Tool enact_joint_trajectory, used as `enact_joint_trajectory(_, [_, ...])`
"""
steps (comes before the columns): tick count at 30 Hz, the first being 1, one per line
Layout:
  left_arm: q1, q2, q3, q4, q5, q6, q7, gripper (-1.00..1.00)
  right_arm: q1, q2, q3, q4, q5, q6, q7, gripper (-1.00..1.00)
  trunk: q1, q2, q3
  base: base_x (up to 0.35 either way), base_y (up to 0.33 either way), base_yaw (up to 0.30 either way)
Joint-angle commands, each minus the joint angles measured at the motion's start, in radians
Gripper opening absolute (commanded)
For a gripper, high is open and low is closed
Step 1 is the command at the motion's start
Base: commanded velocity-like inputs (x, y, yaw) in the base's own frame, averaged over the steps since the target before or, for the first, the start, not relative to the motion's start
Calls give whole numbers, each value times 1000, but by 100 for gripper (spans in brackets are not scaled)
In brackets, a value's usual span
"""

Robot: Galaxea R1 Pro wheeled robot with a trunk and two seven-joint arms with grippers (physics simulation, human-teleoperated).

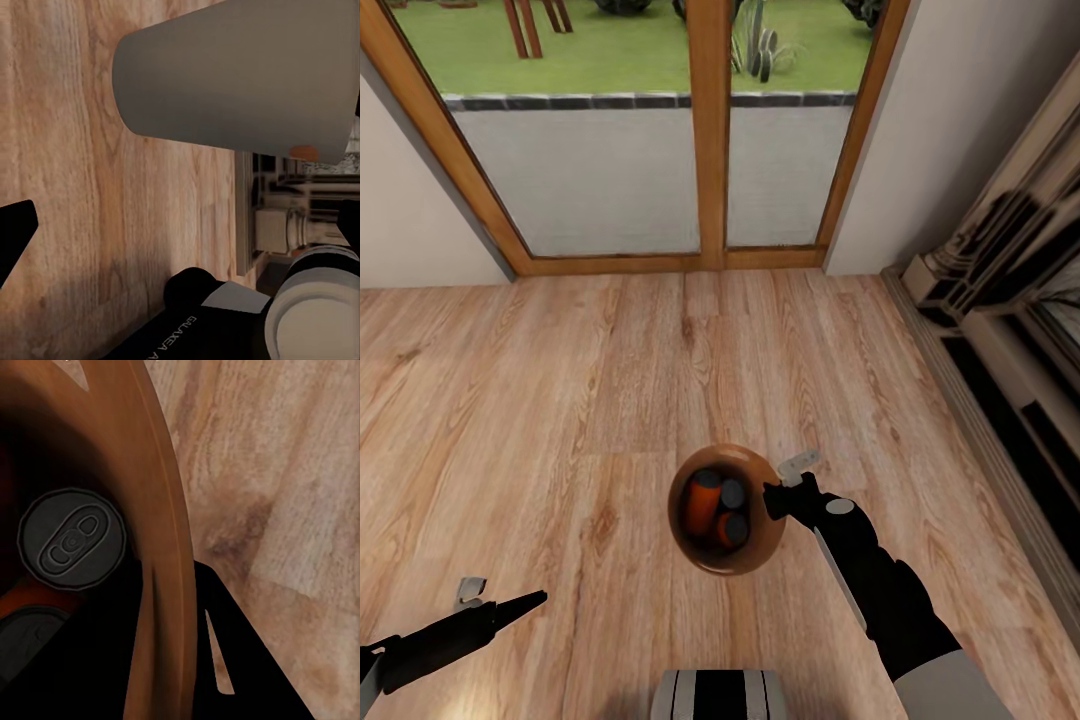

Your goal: Put the three can of soda from the living room inside the tash can in the kitchen.

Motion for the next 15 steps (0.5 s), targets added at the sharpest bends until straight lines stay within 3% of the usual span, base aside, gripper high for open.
enact_joint_trajectory(1, [0,0,0,0,0,0,0,100,0,0,0,0,-16,2,4,-100,0,0,0,0,0,0])
enact_joint_trajectory(9, [0,0,0,0,0,0,0,100,0,0,0,0,-16,2,4,-100,27,-49,-22,0,0,0])
enact_joint_trajectory(15, [0,0,-1,0,0,-1,0,100,0,0,0,-1,-16,2,4,-100,27,-49,-22,0,0,0])
